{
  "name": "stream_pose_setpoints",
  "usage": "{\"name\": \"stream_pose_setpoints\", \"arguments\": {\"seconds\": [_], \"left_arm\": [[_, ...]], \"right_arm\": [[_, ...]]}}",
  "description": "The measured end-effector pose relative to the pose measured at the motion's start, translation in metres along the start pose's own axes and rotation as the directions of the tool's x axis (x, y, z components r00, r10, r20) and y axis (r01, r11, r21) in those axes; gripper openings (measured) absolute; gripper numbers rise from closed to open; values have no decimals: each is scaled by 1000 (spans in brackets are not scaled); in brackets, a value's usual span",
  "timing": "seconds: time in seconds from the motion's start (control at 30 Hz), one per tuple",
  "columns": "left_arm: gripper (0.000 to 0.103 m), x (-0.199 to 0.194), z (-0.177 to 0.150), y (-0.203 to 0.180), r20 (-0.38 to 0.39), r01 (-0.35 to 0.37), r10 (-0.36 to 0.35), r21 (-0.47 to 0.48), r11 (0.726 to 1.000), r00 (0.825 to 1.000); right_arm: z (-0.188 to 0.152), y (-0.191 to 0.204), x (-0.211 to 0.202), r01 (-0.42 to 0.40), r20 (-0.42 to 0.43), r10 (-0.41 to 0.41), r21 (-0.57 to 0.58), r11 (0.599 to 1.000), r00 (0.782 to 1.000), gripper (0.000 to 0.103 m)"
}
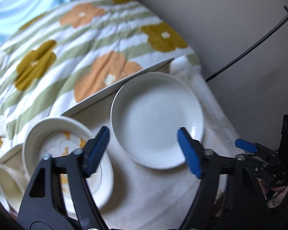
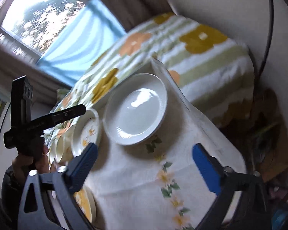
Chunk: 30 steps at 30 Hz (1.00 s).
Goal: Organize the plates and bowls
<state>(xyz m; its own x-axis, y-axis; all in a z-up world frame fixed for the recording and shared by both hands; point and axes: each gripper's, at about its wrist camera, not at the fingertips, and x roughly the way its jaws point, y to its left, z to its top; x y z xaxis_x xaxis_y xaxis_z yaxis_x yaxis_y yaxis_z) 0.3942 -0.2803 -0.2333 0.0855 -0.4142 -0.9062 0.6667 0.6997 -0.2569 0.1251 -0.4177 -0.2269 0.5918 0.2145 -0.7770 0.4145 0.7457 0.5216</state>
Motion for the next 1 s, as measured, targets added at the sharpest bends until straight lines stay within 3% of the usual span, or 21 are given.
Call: {"name": "stream_pose_setpoints", "arguments": {"seconds": [0.2, 0.3, 0.53, 0.63, 0.7, 1.0], "left_arm": [[57, 49, 18, 24, -75, -6, 7, 13, 1000, 997], [52, 64, 21, 35, -100, 11, -11, 6, 1000, 995], [24, 81, 23, 38, -126, 28, -24, 31, 999, 992], [20, 82, 23, 39, -121, 19, -14, 37, 999, 993], [20, 82, 23, 39, -120, 19, -14, 42, 999, 993], [20, 76, 21, 32, -99, 5, 2, 65, 998, 995]], "right_arm": [[16, -6, 50, 73, -43, -70, 63, 995, 997, 61], [20, -8, 65, 91, -57, -87, 79, 993, 995, 55], [27, -10, 86, 127, -70, -120, 101, 987, 990, 35], [32, -10, 90, 139, -61, -134, 91, 986, 989, 28], [34, -8, 93, 141, -63, -137, 76, 987, 989, 18], [33, -1, 95, 157, -75, -153, 44, 987, 985, 16]]}}
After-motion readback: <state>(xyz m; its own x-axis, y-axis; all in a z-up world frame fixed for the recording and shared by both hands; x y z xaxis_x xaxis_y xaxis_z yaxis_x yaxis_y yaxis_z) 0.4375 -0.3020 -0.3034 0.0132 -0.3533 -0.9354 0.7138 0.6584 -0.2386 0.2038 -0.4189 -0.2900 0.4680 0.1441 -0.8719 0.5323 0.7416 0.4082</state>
